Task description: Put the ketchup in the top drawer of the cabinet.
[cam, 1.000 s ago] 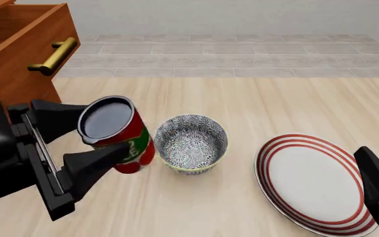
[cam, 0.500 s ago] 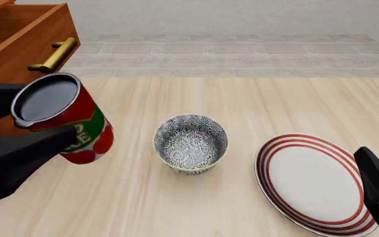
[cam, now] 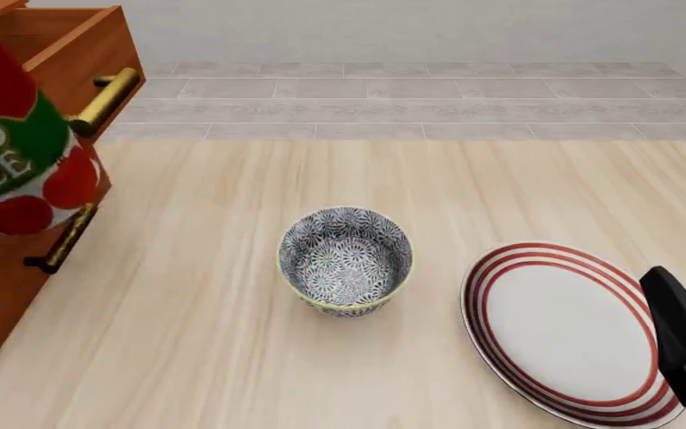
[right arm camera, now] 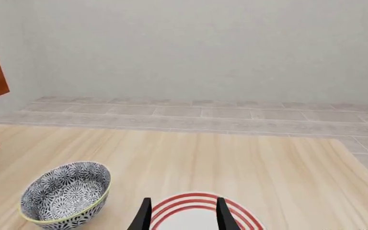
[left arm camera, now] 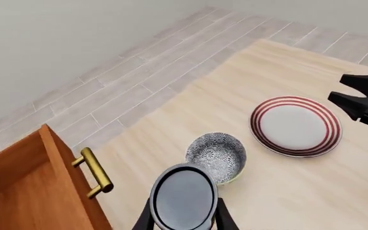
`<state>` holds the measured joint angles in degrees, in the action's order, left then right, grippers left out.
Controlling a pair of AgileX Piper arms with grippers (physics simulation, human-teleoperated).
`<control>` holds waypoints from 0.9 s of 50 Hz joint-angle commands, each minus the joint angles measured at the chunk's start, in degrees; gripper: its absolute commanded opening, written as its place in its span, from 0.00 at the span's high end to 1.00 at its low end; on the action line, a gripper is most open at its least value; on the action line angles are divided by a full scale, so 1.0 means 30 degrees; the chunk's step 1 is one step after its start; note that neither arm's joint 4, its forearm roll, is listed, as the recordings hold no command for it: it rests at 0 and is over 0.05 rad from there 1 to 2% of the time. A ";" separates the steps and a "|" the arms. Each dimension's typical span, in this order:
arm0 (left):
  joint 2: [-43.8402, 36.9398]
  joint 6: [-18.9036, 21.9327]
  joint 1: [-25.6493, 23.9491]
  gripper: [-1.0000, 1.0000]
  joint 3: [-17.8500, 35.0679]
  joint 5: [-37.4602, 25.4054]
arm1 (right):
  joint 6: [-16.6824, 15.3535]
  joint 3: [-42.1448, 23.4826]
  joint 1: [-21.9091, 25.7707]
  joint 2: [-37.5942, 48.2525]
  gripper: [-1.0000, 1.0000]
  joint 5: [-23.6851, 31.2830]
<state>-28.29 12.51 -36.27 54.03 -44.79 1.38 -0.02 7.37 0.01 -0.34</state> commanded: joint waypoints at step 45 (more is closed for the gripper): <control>-0.4947 0.2188 0.8189 1.00 0.8111 -0.4277 | 0.0152 0.0000 -0.0125 0.0001 0.00 0.0273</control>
<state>-39.70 17.84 -15.85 77.12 -59.05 1.80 -0.02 7.04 0.01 0.39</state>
